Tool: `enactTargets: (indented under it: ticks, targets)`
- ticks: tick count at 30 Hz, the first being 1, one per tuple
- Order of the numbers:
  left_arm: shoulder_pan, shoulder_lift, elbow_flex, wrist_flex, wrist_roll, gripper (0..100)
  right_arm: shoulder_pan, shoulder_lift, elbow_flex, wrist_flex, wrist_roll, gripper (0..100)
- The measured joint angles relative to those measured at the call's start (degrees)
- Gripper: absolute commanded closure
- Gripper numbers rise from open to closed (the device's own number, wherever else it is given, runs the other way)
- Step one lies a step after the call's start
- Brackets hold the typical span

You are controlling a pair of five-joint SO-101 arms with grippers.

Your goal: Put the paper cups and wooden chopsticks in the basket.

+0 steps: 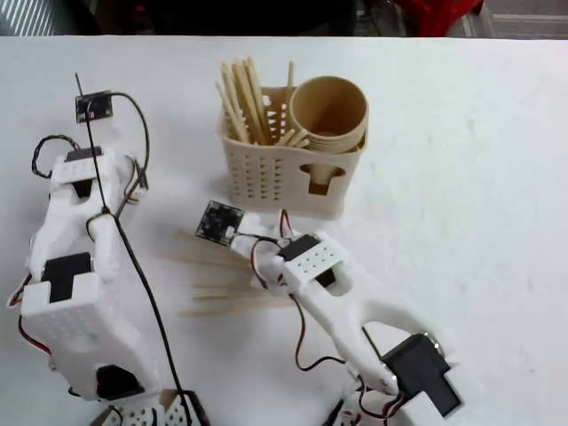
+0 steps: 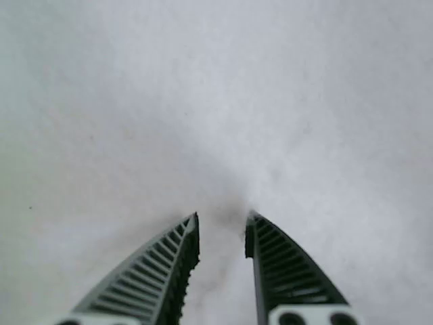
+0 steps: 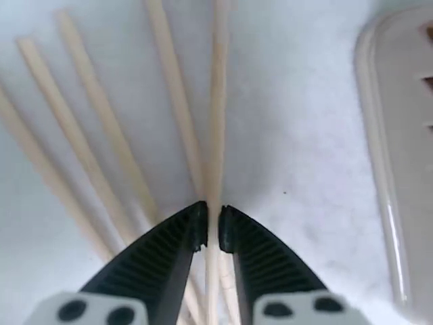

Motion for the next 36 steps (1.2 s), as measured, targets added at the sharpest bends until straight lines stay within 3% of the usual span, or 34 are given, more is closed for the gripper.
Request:
enactTargets:
  ticks: [12,19,23,29,36]
  targets:
    - [0.0,0.0,0.0,0.0,0.0,87,7.03,-14.77,0.09,13.01,0.0,98.3]
    - [0.0,0.0,0.0,0.0,0.0,87,6.33,-28.66,0.18,18.81,-0.09,98.3]
    - [0.0,0.0,0.0,0.0,0.0,87,2.46,-43.52,0.0,19.34,-4.13,98.3]
    - [0.0,0.0,0.0,0.0,0.0,87,-0.97,-57.05,-9.32,8.88,-11.78,98.3]
    - [0.0,0.0,0.0,0.0,0.0,87,-1.14,-45.71,-17.58,-16.18,-14.68,98.1]
